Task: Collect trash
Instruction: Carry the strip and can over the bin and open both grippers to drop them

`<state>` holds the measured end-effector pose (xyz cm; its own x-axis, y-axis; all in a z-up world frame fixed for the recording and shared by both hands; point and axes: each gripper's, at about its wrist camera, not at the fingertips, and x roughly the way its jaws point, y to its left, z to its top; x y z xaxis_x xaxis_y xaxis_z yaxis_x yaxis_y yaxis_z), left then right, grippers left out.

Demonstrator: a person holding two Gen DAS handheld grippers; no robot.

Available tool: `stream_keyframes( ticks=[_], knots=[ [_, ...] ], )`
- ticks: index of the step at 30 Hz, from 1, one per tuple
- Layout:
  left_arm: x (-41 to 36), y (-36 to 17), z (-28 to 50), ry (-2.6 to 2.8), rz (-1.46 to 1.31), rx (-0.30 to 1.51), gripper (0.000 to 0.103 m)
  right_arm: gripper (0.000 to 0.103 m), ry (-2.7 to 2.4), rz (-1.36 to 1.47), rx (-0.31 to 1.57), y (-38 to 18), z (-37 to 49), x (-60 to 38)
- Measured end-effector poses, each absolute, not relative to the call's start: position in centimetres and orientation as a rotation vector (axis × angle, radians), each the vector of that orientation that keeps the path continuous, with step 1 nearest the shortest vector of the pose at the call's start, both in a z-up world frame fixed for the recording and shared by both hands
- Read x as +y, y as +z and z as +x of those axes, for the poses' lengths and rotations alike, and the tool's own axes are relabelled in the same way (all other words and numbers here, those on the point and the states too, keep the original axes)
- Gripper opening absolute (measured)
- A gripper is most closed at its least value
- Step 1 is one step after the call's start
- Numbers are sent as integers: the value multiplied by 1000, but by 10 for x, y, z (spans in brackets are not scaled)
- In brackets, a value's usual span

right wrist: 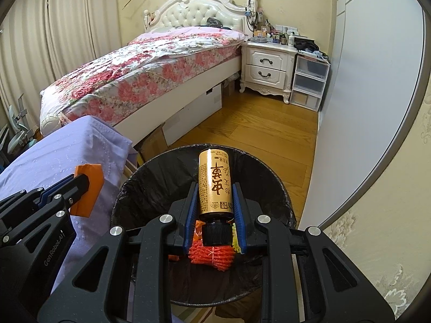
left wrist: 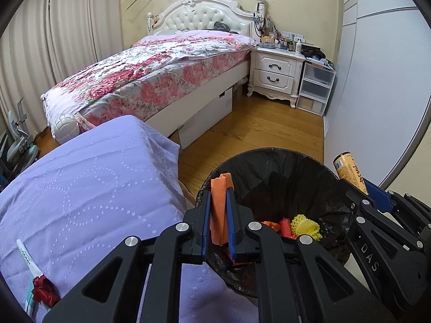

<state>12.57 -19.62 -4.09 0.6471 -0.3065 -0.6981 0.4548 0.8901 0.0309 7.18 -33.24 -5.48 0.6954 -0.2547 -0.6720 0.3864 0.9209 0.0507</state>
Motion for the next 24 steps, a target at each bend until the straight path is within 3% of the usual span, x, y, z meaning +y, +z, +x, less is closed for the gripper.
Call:
stream_keyframes(
  ticks=[19, 24],
  knots=[
    [-205, -47, 128, -430, 235, 763, 13, 25, -380, 198, 730, -60, 77, -337],
    [-204, -46, 126, -427, 227, 756, 34, 25, -393, 198, 724, -60, 75, -338]
  ],
)
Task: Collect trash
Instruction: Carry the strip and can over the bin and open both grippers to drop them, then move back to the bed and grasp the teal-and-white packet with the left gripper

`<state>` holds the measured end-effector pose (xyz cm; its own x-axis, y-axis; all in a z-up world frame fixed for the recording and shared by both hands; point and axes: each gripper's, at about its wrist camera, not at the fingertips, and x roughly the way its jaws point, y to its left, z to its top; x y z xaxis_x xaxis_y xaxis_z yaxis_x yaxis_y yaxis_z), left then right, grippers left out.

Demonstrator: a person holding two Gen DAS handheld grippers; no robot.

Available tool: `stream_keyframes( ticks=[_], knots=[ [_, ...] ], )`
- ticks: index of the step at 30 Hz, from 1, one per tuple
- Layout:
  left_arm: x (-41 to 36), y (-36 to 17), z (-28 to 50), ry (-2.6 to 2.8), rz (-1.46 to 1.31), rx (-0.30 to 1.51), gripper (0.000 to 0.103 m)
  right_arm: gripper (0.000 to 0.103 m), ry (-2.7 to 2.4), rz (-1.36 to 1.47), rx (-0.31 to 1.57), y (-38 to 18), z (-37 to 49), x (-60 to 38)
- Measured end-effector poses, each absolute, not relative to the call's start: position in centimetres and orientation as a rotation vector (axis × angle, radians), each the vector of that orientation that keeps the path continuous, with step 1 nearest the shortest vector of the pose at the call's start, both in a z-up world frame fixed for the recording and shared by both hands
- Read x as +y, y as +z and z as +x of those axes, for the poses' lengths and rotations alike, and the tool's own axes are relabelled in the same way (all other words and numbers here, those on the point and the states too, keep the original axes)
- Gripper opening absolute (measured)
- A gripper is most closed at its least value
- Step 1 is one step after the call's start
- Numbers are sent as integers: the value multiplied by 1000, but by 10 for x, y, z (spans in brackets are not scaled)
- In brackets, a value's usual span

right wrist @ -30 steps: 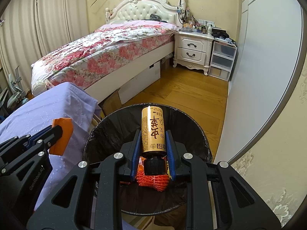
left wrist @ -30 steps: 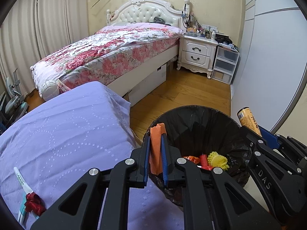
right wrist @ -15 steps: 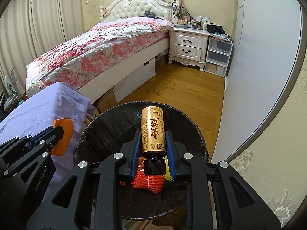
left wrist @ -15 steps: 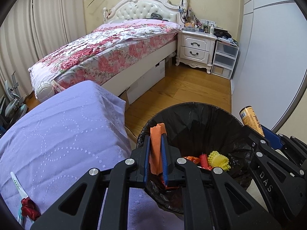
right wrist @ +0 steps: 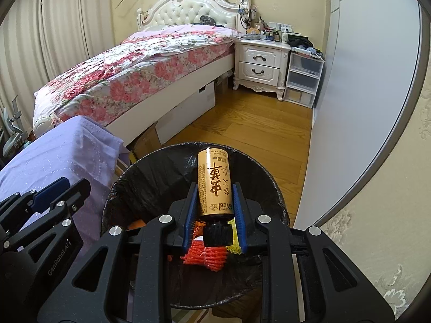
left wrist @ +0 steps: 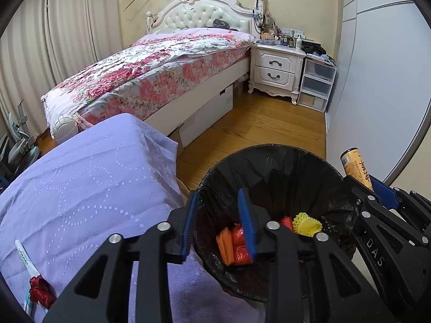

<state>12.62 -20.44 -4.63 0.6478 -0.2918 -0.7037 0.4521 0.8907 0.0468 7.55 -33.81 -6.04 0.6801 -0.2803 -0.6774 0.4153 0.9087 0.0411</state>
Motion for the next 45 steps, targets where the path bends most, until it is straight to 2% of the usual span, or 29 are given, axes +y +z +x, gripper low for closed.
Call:
stream_keyframes(
  ticks=[1, 3, 5, 12, 15, 23, 29, 45],
  knots=[
    [-205, -46, 126, -427, 227, 756, 35, 26, -395, 199, 724, -60, 75, -338],
    [-204, -46, 125, -425, 229, 753, 43, 28, -398, 199, 723, -60, 75, -338],
    [-204, -46, 125, -420, 229, 748, 49, 43, -409, 196, 714, -59, 73, -338],
    [-199, -43, 123, -414, 213, 744, 63, 46, -429, 192, 699, -54, 70, -339],
    [-194, -40, 121, -407, 203, 735, 69, 53, -433, 192, 694, -53, 69, -339],
    [-174, -31, 115, -375, 186, 721, 71, 59, -420, 178, 695, -51, 65, -331],
    [-147, -23, 111, -330, 170, 712, 71, 59, -388, 177, 698, -48, 61, -318],
    [-25, -21, 88, -134, 108, 732, 72, 60, -194, 94, 728, -45, 60, -233]
  ],
)
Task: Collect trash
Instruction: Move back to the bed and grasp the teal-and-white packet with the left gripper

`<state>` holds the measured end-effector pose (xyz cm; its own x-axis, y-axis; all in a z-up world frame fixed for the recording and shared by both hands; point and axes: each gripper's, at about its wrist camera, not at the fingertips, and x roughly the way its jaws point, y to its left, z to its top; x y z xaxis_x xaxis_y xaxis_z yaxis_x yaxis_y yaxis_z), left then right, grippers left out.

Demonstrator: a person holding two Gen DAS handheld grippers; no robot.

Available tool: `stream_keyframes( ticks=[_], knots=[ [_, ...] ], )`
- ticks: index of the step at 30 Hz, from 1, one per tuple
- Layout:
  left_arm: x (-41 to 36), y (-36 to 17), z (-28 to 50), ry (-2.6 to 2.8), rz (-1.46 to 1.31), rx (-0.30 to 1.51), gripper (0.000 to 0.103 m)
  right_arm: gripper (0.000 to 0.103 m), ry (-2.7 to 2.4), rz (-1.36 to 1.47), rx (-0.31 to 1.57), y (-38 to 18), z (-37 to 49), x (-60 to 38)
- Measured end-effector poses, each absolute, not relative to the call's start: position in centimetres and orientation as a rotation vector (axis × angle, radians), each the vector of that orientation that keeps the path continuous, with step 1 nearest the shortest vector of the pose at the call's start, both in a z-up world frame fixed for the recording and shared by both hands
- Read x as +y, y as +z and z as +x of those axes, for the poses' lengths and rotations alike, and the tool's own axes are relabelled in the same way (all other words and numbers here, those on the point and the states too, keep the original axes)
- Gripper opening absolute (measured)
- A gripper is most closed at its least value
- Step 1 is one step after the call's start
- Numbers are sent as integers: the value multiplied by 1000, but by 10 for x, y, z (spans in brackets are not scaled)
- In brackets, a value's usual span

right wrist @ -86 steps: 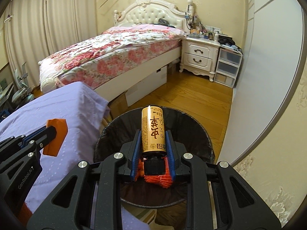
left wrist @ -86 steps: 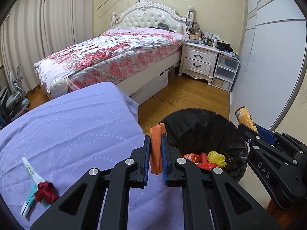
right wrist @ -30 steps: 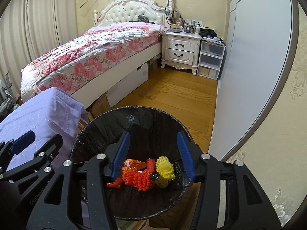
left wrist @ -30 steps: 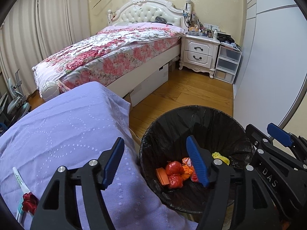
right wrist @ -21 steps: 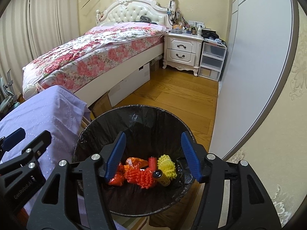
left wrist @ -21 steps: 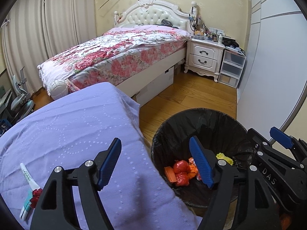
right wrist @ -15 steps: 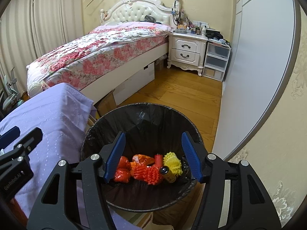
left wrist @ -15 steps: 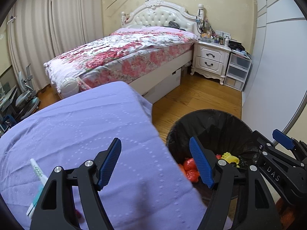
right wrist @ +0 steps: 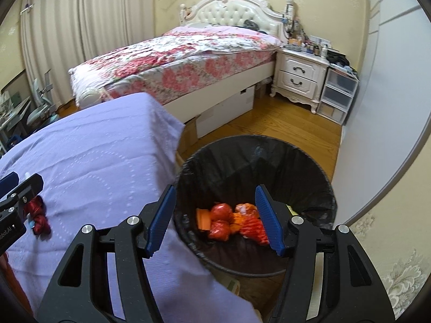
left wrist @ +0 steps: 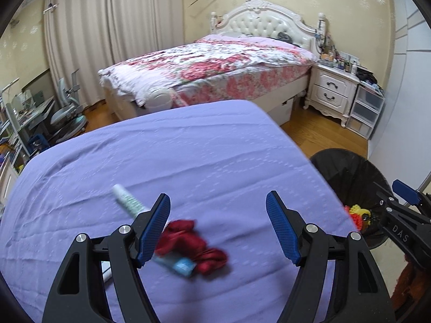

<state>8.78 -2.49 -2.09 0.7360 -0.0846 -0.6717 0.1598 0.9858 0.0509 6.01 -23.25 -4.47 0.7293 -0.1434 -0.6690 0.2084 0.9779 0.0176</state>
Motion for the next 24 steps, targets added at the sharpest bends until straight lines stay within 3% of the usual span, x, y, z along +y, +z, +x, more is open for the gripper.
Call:
stream_keyframes(
  ticks=[10, 19, 24],
  knots=[
    [51, -42, 75, -3, 51, 803, 71, 60, -76, 23, 750, -46, 64, -172],
    [74, -57, 76, -4, 36, 871, 71, 60, 2, -27, 778, -52, 67, -135],
    [72, -63, 77, -52, 52, 902, 48, 60, 37, -45, 780, -52, 67, -119]
  ],
)
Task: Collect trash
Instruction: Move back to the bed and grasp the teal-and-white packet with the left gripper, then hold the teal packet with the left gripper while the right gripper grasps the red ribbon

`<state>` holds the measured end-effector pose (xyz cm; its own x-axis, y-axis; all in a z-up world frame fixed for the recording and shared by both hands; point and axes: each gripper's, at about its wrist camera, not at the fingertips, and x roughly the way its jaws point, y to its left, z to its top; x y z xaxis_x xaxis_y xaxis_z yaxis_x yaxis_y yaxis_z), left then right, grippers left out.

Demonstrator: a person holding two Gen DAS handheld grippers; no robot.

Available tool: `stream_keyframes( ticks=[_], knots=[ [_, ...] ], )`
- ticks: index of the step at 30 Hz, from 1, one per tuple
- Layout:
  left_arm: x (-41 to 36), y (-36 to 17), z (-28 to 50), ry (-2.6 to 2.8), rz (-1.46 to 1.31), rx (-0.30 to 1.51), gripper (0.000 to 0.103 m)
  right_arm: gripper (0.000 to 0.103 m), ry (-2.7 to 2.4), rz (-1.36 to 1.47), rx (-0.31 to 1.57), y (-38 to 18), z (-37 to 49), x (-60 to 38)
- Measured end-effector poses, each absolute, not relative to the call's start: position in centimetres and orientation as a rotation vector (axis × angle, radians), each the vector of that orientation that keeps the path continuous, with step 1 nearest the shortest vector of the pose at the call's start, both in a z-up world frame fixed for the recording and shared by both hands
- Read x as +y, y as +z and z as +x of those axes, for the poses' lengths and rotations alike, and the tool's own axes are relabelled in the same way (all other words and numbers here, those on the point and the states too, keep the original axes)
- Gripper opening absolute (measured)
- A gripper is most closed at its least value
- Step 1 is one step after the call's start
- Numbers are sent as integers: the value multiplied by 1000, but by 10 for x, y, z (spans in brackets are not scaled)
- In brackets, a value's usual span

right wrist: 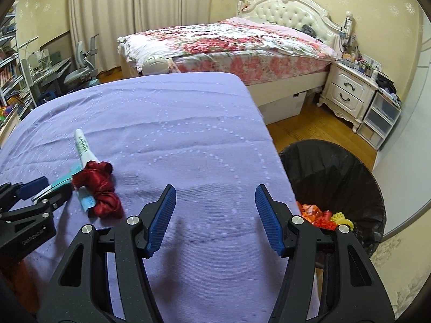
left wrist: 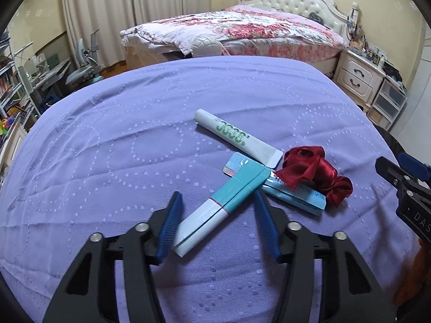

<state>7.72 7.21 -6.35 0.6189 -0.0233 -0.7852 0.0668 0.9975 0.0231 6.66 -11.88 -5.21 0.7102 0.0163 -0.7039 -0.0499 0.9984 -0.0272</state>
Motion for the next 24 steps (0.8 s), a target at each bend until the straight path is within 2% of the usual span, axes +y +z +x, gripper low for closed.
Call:
stream_keyframes(
  ticks=[3, 6, 24],
  knots=[
    [71, -63, 74, -63, 64, 891, 30, 60, 60, -57, 784, -53, 66, -109],
    [72, -63, 73, -69, 66, 884, 20, 60, 86, -66, 787, -52, 66, -100],
    [129, -56, 52, 58, 9, 850, 19, 60, 240, -124, 784, -47, 61, -43]
  ],
)
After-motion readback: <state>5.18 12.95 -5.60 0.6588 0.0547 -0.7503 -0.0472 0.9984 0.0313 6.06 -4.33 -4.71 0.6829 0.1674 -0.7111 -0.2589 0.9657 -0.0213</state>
